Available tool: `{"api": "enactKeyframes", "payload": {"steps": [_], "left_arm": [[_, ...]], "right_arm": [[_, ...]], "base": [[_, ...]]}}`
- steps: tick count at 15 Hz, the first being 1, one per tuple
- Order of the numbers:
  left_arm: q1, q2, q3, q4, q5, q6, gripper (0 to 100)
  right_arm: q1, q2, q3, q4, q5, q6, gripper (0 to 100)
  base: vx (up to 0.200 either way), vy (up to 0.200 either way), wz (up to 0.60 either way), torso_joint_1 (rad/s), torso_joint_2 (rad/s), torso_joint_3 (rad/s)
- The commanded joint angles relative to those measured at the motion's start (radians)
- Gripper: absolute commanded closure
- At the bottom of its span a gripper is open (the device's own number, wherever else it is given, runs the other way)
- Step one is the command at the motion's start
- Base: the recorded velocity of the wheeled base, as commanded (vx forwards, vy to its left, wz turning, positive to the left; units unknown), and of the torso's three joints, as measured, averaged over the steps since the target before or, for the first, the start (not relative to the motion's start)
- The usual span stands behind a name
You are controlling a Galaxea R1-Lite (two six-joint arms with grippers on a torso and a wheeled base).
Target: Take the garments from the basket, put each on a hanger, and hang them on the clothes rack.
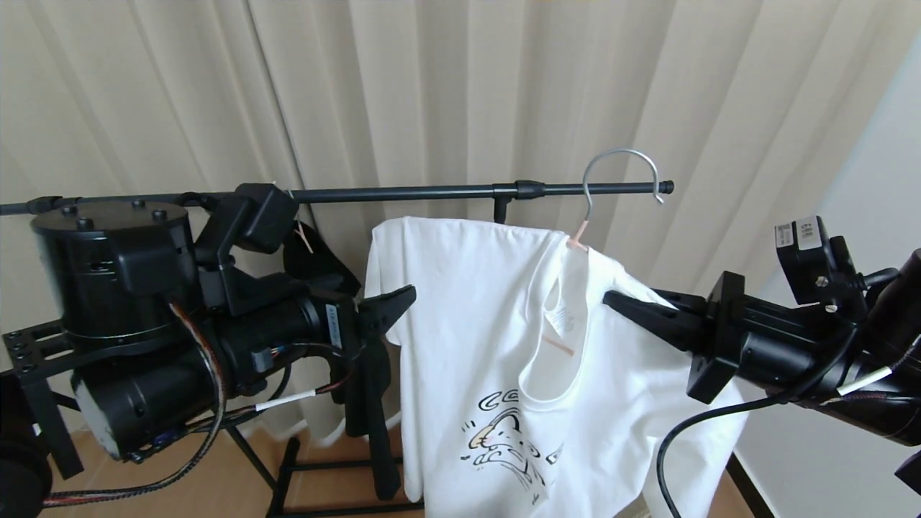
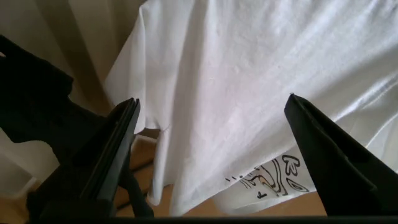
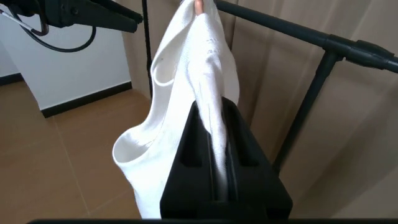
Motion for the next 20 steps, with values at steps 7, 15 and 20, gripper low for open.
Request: {"api": "enactKeyframes", "payload": {"steps": [7,15,20], "left_arm": [[0.149,-0.086,0.123,-0.002,-0.154,0.009,0],[0.149,-0.055,0.159,-0.002,-0.157,0.008,0],[0.139,0.035,0.116,-0.003,-0.15,0.008,0]], "right_arm": [[-0.155,-0.028,0.061,-0.036,0.312,0.002,100],[-0.157,-0.031,0.078,-0.049,0.341,0.002,100],[-0.155,-0.037,0.087,-0.049,0.341,-0.001,100]], "base": [[0.0,0.0,0.0,0.0,0.0,0.0],[0.0,0.0,0.0,0.0,0.0,0.0],[0.0,0.0,0.0,0.0,0.0,0.0]]}}
